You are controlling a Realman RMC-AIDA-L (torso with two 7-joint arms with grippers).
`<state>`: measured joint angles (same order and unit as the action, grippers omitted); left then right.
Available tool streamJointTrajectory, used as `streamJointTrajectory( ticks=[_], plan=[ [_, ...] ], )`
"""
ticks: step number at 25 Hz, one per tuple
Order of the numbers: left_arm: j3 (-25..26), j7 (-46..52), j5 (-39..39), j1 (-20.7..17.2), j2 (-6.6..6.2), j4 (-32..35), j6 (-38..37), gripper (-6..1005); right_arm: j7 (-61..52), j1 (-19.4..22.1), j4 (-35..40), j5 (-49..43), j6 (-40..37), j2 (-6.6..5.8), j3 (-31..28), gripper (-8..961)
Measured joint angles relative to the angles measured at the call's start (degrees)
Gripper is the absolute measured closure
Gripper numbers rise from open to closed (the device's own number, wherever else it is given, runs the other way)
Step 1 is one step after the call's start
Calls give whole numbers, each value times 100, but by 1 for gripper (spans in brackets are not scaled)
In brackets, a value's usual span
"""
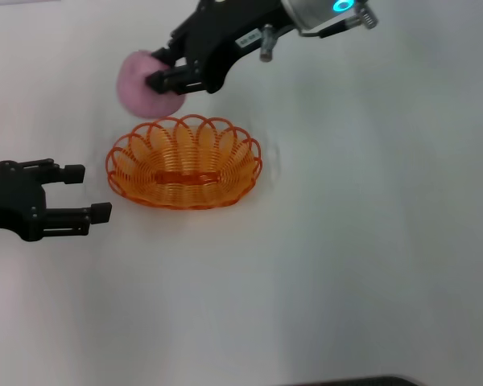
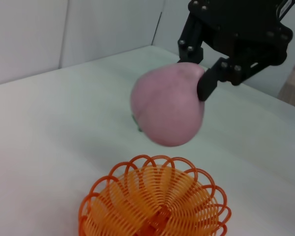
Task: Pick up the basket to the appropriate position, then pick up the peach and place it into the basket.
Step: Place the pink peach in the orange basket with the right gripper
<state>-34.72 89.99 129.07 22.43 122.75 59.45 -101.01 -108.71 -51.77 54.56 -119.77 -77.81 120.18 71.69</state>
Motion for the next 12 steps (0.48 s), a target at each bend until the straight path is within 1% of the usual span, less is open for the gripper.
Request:
streamJointTrajectory(
  ticks=[5,8,12],
  plan=[
    [0,28,4,11,-7,-15,23,172,172,37,-103,242,240,-2,105,750],
    [0,30,4,17,-6,-19,30,172,204,65,-104,338,262,-16,93,547],
    [0,35,4,35,-5,-21,40,172,215,130,-63,358,283,-21,58,355]
  ],
)
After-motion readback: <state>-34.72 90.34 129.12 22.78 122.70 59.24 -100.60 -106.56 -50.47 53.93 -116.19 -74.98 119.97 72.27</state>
